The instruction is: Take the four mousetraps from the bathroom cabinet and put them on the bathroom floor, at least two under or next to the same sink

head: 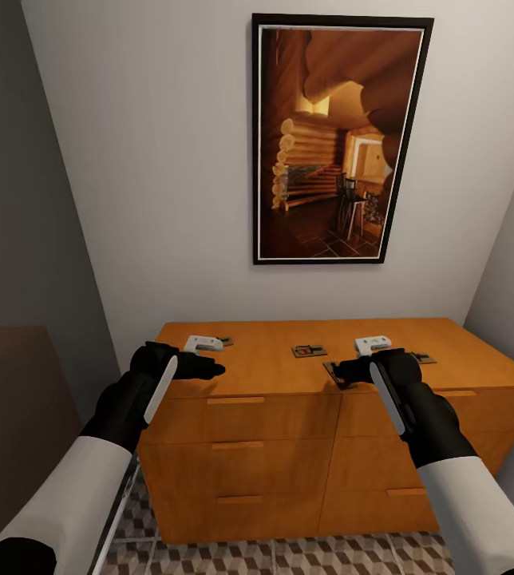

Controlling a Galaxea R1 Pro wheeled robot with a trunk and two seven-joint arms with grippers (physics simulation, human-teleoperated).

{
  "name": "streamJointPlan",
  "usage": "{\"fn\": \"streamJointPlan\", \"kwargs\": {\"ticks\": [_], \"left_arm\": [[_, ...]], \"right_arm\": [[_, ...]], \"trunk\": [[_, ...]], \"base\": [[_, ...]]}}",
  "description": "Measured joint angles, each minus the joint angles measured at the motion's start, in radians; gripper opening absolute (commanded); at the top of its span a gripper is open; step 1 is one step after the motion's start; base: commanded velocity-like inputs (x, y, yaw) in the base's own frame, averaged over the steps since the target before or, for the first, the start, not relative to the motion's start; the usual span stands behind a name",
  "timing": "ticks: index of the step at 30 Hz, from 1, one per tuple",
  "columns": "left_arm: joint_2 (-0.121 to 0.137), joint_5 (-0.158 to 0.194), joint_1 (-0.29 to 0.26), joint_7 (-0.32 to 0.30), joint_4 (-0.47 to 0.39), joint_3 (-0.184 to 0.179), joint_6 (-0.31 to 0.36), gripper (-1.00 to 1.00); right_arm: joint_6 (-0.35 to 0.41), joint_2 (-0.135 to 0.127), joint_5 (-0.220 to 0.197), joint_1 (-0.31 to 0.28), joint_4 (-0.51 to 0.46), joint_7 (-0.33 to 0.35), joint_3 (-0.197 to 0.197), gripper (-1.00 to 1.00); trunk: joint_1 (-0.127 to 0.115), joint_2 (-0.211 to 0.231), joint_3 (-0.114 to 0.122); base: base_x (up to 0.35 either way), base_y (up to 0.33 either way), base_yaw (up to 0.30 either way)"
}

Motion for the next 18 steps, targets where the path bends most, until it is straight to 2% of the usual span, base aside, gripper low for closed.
{"fn": "streamJointPlan", "kwargs": {"ticks": [18], "left_arm": [[0.0,0.0,0.0,0.0,0.0,0.0,0.0,1.0]], "right_arm": [[0.0,0.012,0.0,0.0,0.001,-0.003,0.006,1.0]], "trunk": [[0.0,0.0,0.0]], "base": [[0.0,0.0,0.0]]}}
